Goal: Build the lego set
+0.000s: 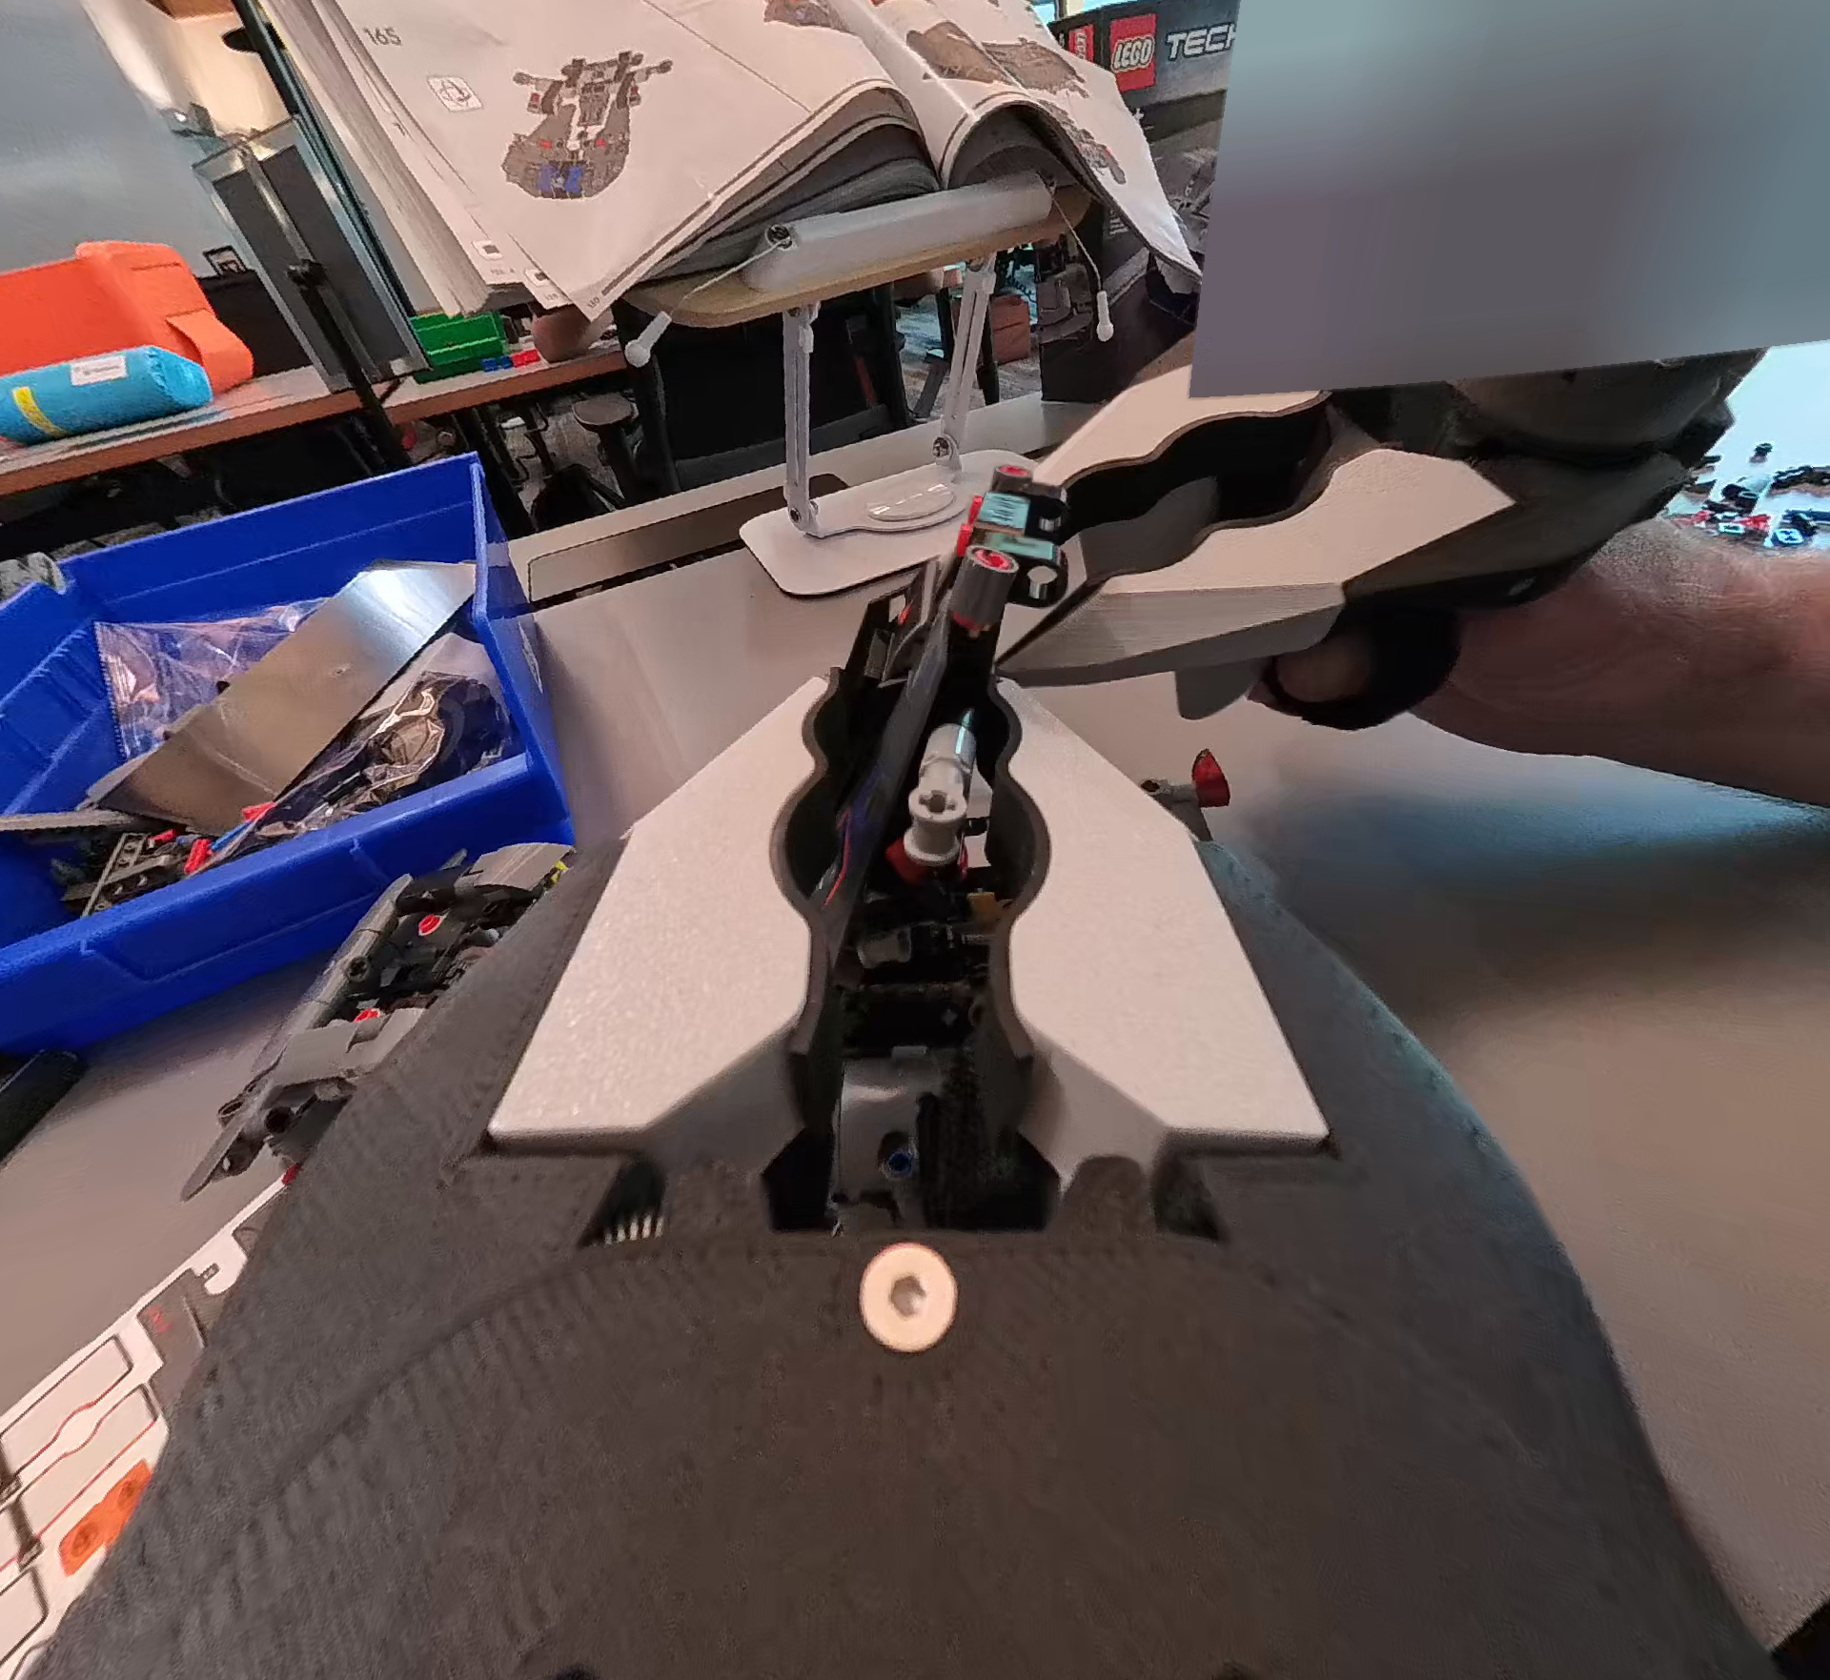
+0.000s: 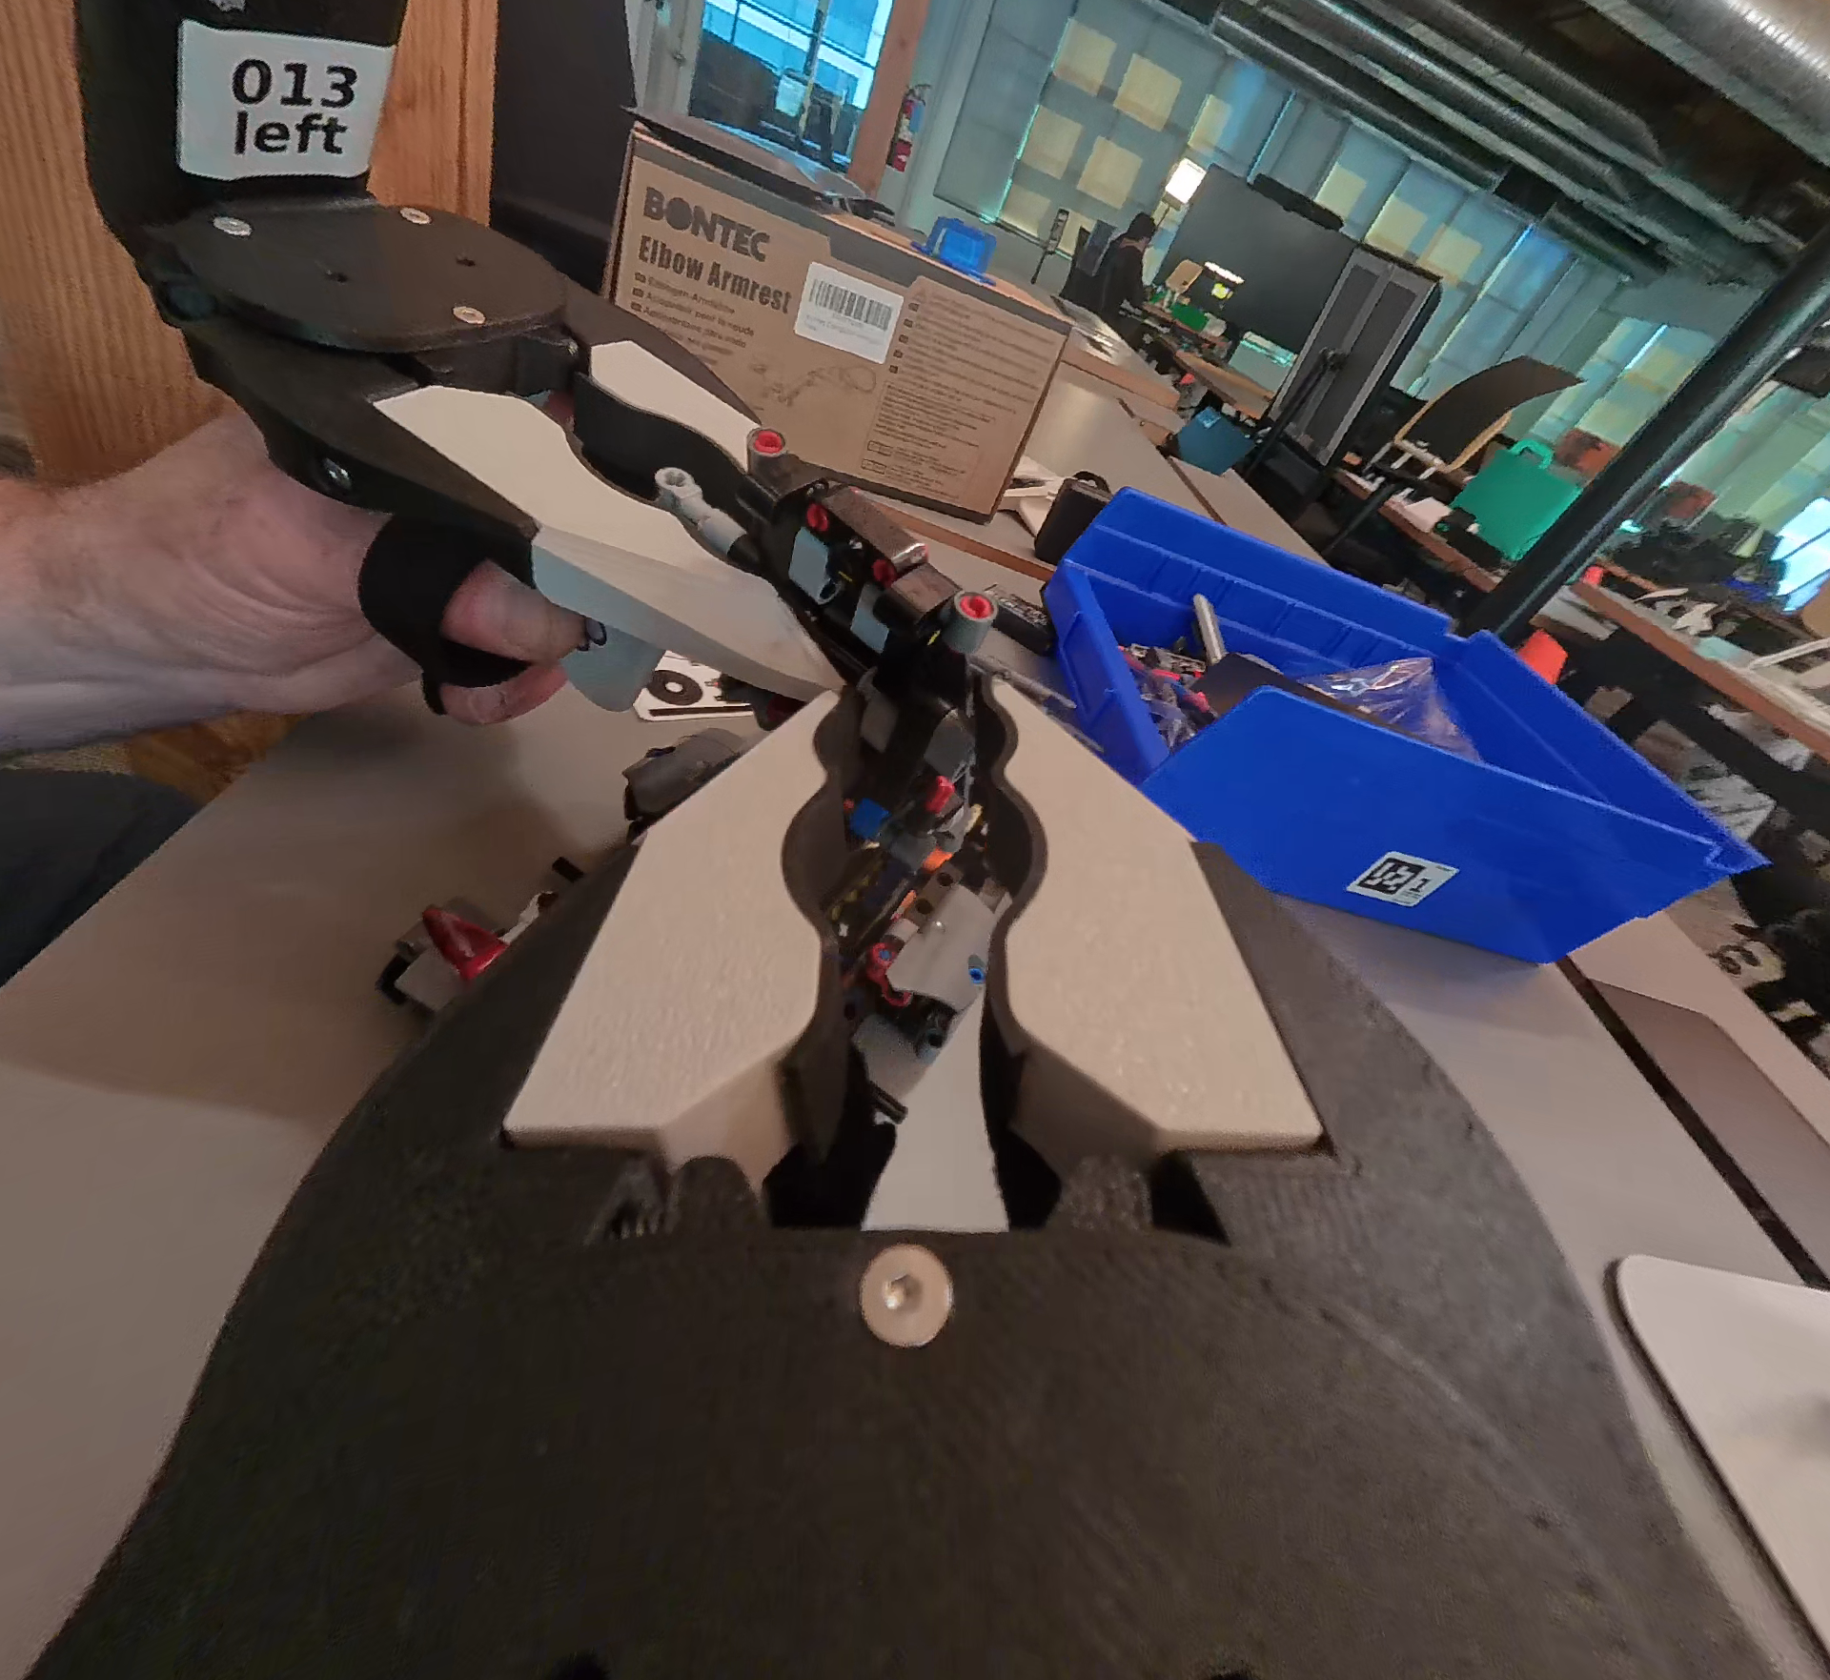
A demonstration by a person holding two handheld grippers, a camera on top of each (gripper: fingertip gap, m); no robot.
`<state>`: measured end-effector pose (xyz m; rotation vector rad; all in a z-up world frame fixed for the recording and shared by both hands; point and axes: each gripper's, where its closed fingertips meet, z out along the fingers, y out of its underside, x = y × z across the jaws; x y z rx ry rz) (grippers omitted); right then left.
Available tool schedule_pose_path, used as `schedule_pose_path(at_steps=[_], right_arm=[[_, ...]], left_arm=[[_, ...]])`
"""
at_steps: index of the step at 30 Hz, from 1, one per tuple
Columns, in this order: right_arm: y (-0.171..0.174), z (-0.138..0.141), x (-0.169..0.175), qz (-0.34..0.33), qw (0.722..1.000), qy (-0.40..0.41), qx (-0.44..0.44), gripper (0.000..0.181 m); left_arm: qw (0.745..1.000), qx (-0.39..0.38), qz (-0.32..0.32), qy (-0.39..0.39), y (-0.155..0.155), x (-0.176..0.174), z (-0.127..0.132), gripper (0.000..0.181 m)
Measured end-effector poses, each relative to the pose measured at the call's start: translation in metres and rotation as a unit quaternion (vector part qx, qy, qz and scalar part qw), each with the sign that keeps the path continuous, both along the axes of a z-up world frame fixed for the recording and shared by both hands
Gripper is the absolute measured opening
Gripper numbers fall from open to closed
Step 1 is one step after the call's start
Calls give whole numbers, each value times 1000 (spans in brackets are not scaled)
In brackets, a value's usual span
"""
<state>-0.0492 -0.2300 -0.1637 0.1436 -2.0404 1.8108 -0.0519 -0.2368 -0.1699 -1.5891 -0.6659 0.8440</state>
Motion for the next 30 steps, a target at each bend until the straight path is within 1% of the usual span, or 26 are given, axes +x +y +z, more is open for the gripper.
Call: schedule_pose_path(at_steps=[3, 6, 8, 11, 15, 17, 20, 23, 26, 30], right_arm=[[0, -2, 3, 6, 1000, -3, 4, 28], [0, -2, 2, 7, 1000, -5, 3, 28], [0, -3, 1, 2, 1000, 4, 7, 26], [-1, -4, 2, -3, 1000, 19, 15, 30], [2, -6, 1, -6, 999, 34, 29, 29], [6, -4, -1, -6, 999, 29, 22, 31], [13, -1, -5, -3, 1000, 4, 5, 39], [8, -9, -10, -2, 1000, -23, 8, 47], [-1, -6, -6, 5, 999, -43, -7, 48], [-4, -9, -9, -3, 998, -60, -13, 42]], left_arm=[[1000, 4, -2, -1, 0, 0, 0, 24], [1000, 3, -1, -3, 0, -1, 0, 24], [1000, 4, -1, -4, 1, 0, 0, 24], [1000, 15, -4, -10, 0, 0, 0, 24], [1000, 6, -2, -10, 2, 0, -1, 25], [1000, 10, 2, -7, -1, 0, 1, 24], [1000, 25, -1, -8, -5, 0, 3, 24], [1000, 23, -2, -8, -4, 1, 2, 24], [1000, 28, -3, -8, -3, 0, 2, 24], [999, 34, -5, -9, -2, 1, 2, 24]])
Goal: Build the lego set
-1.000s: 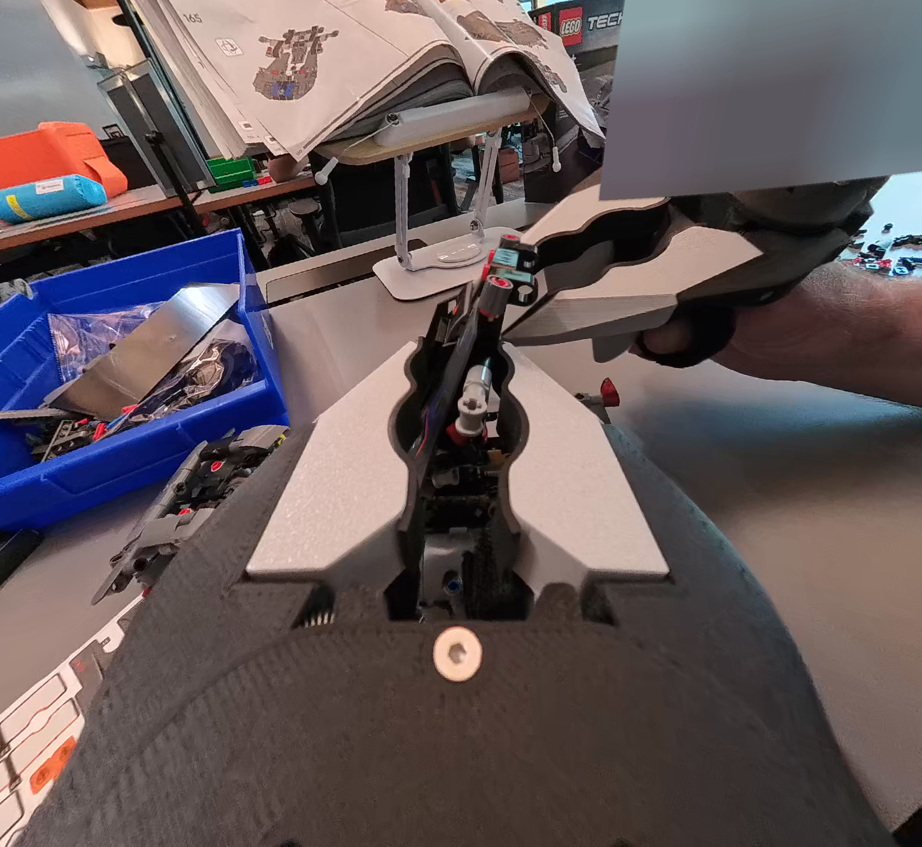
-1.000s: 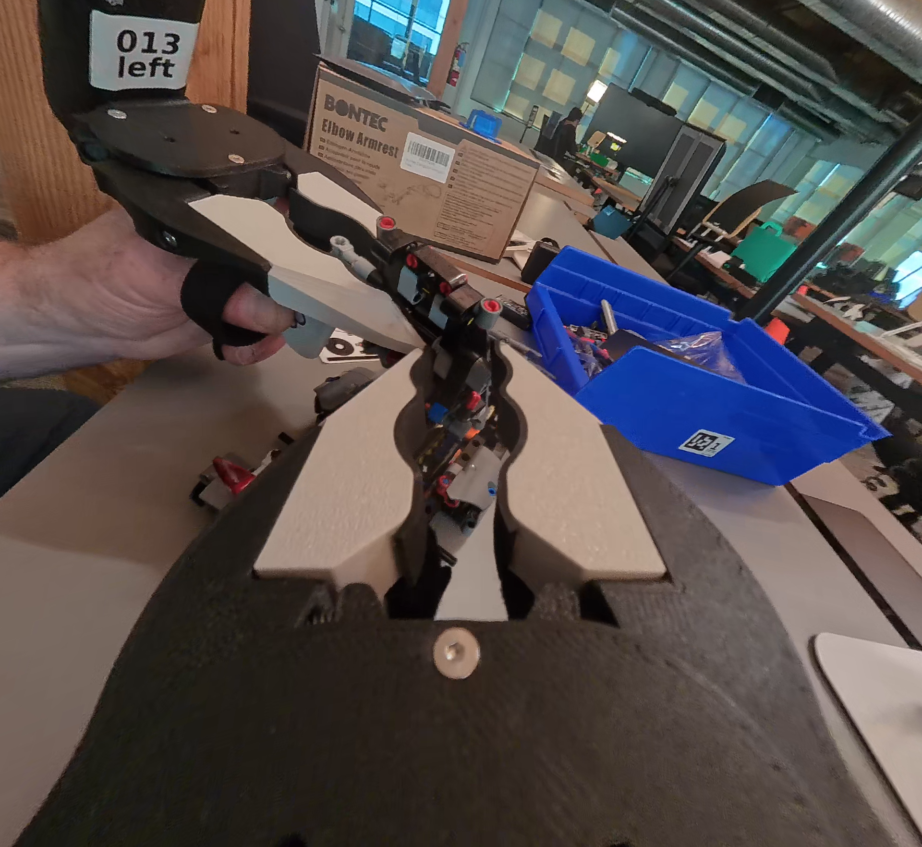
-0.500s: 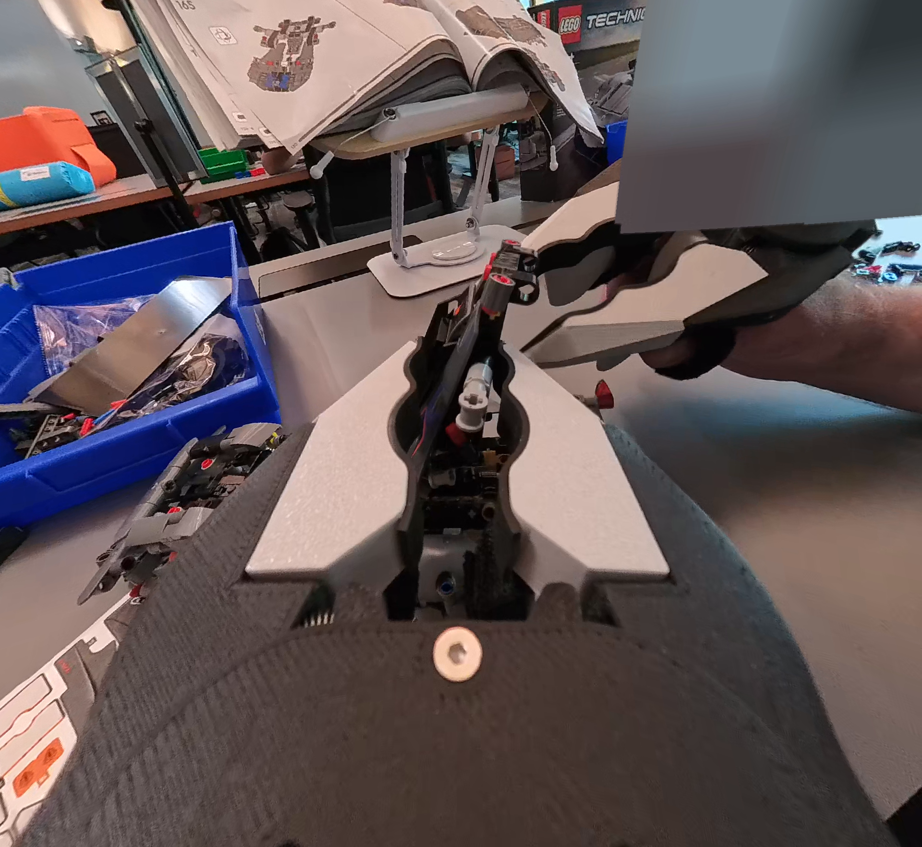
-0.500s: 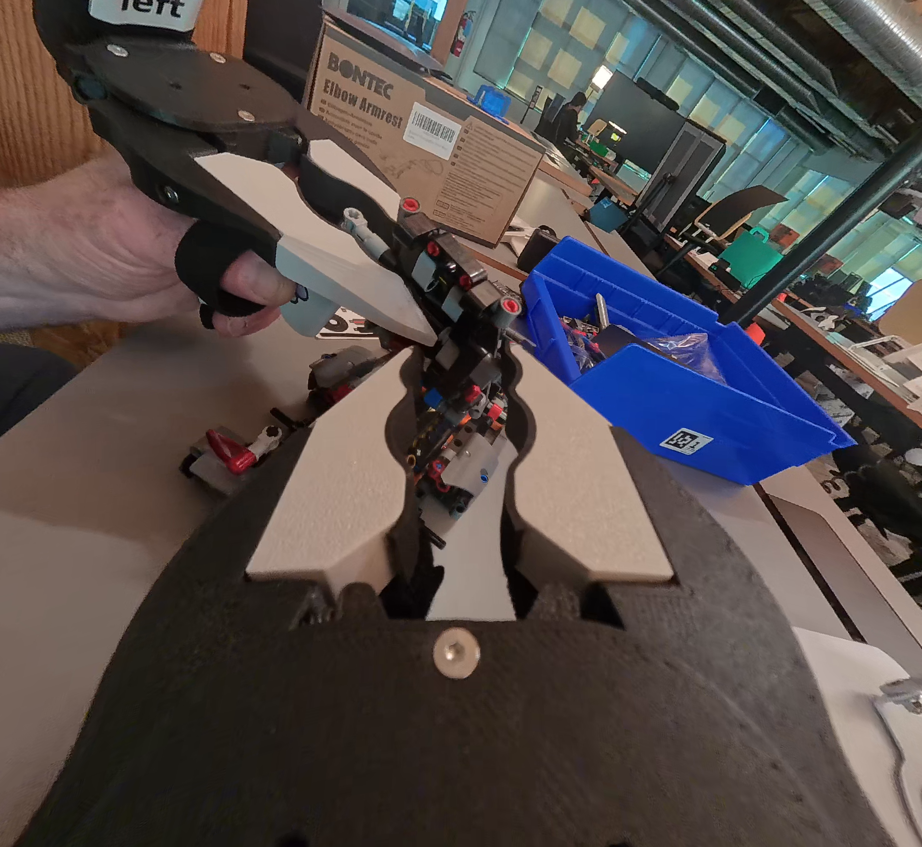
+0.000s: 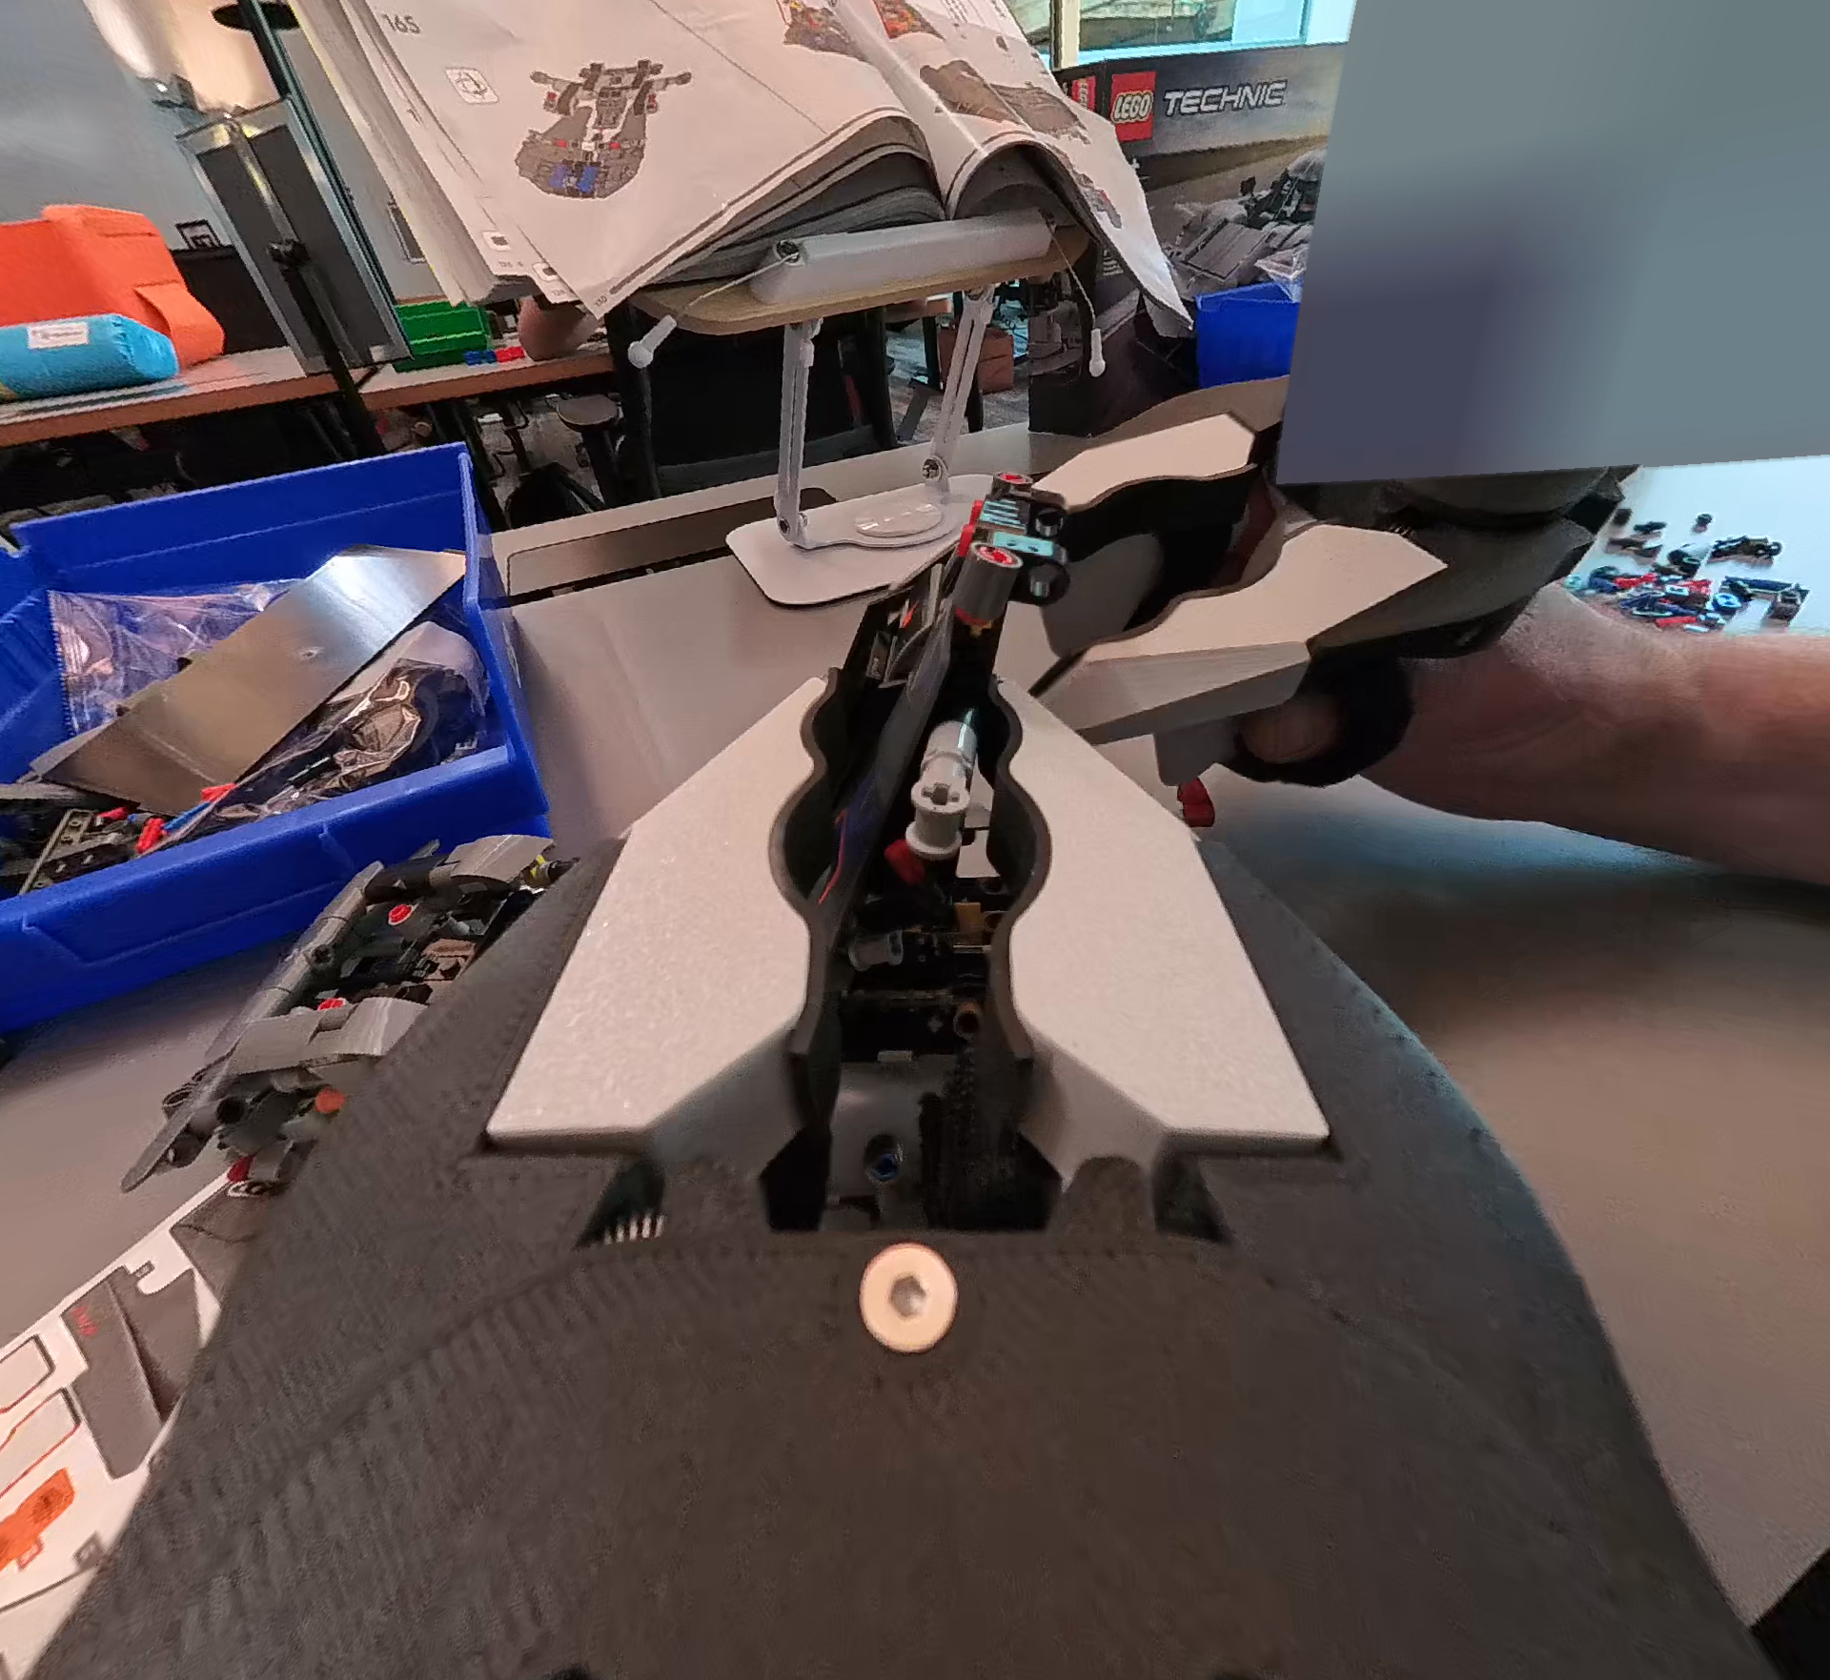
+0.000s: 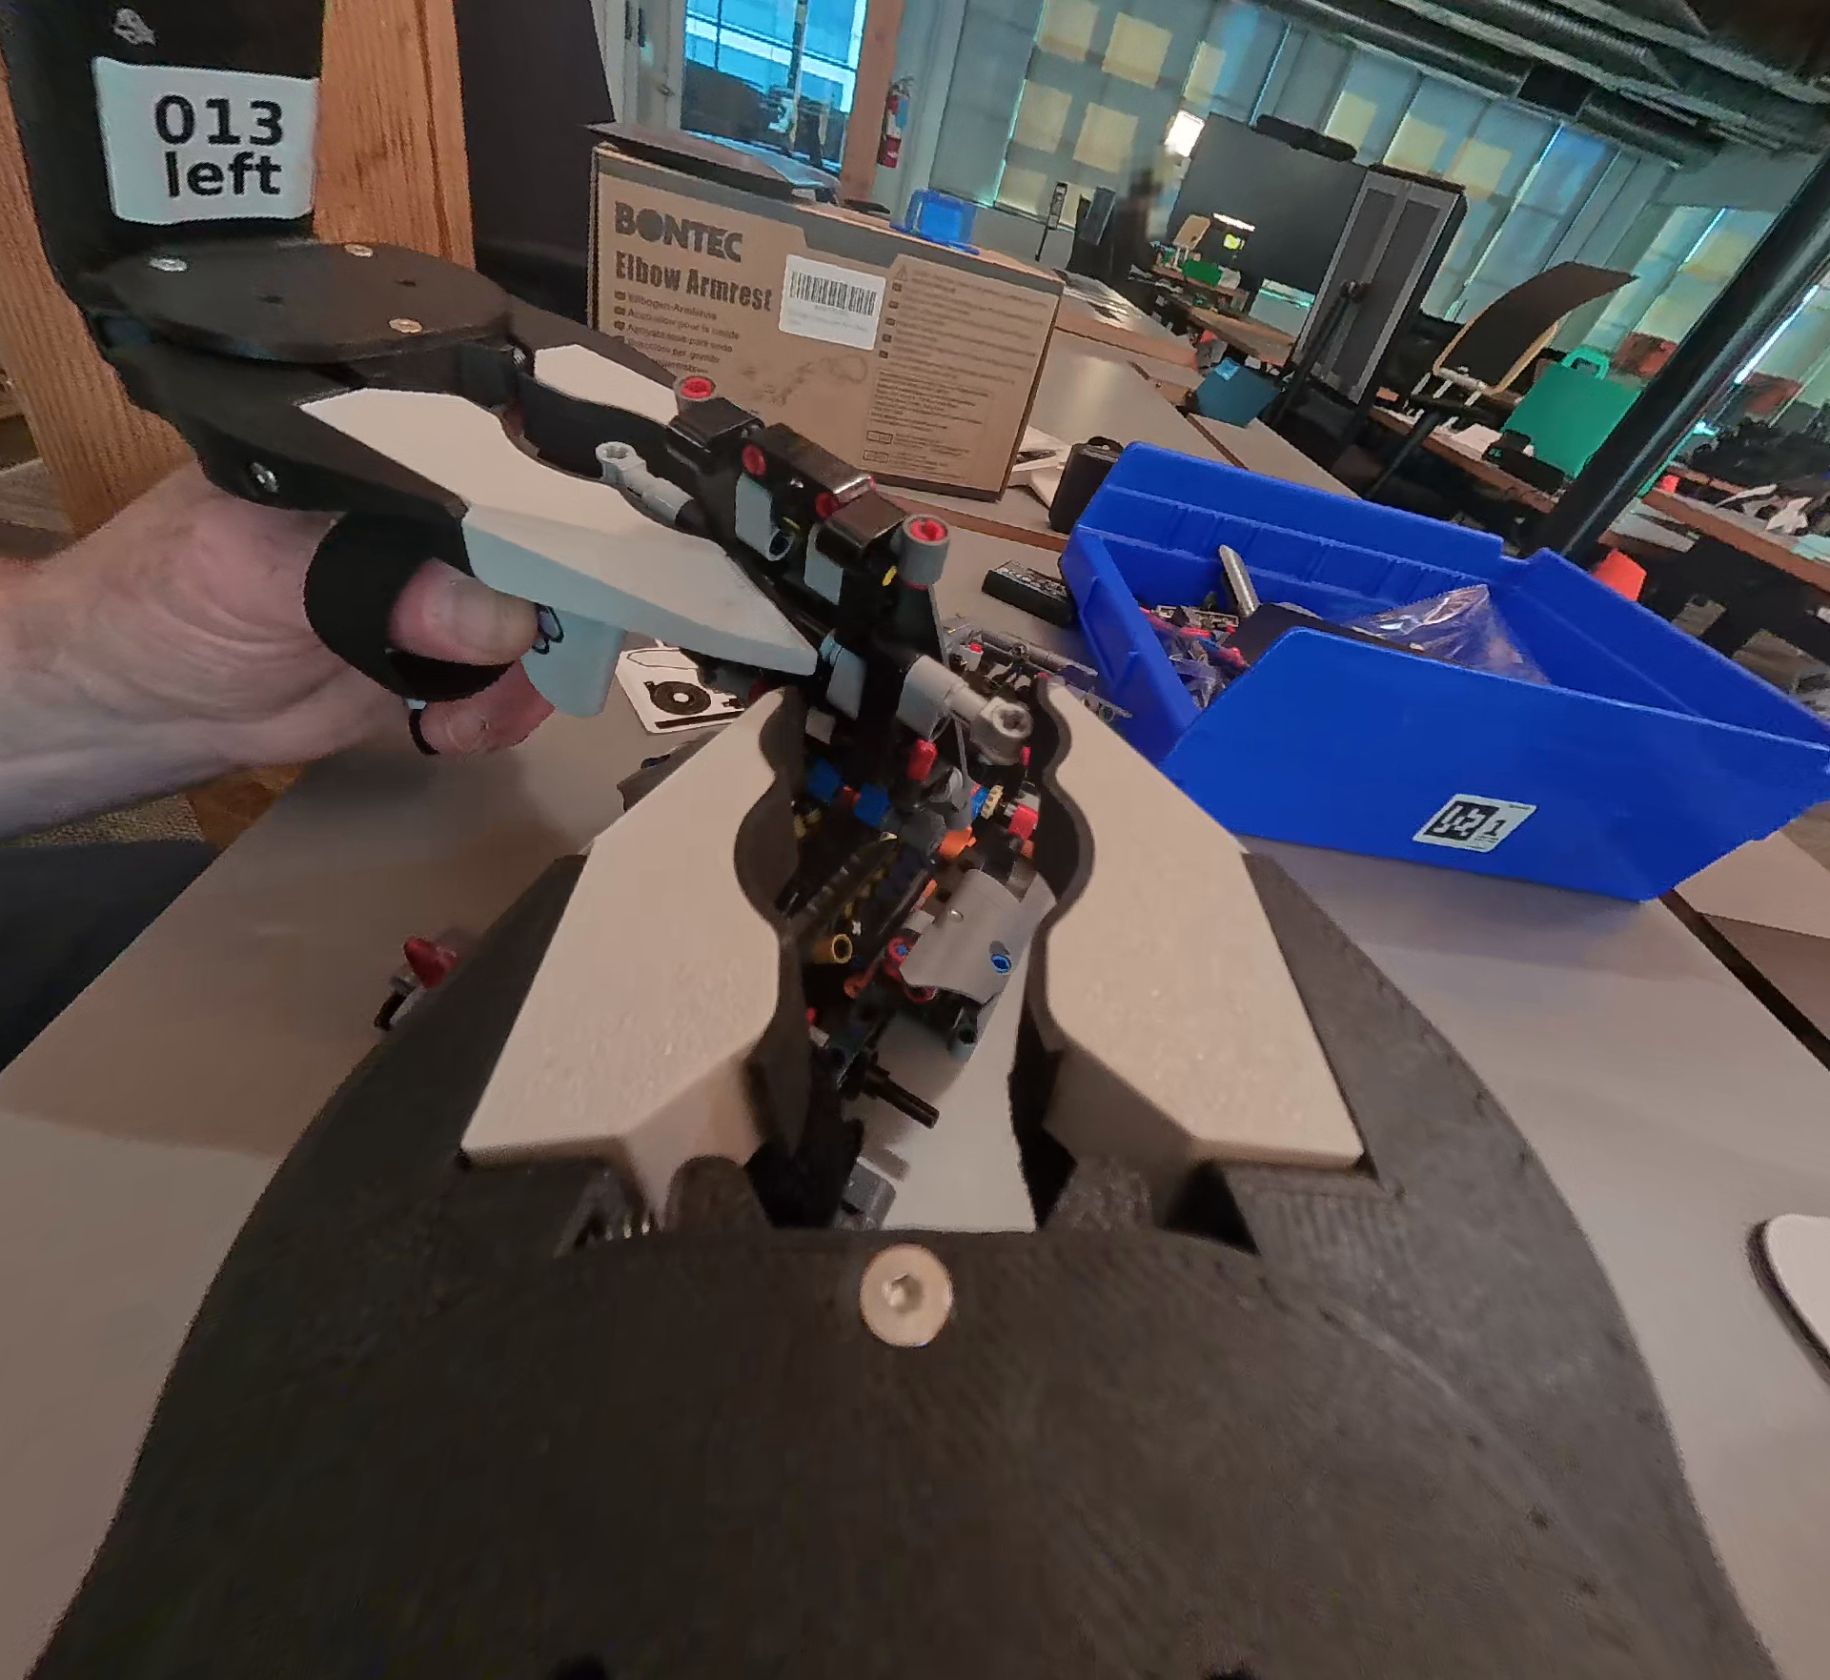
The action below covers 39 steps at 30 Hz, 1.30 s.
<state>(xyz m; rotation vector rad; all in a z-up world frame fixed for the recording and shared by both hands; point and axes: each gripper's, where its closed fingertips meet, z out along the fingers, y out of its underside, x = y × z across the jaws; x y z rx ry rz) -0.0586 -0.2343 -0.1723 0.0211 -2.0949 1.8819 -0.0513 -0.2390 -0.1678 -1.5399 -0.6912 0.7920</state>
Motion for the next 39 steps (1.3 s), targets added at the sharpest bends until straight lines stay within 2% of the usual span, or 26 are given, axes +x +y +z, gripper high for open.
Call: schedule_pose_path(at_steps=[6, 11, 20, 30, 39], right_arm=[[-3, 1, -2, -14, 1000, -20, -10, 40], [-13, 7, -2, -4, 1000, -21, -10, 39], [-24, 5, -7, 7, 999, -39, -17, 35], [-23, 4, -7, 11, 999, -38, -18, 34], [-26, -2, 0, 24, 999, -30, -9, 32]], left_arm=[[1000, -2, 6, 2, 0, 0, 0, 24], [999, 45, 6, -8, -9, 0, 5, 24], [997, 73, 3, -24, -16, -5, 7, 25], [998, 54, 0, -20, -15, -6, 5, 25], [1000, 26, 1, -2, -18, 6, -1, 41]])
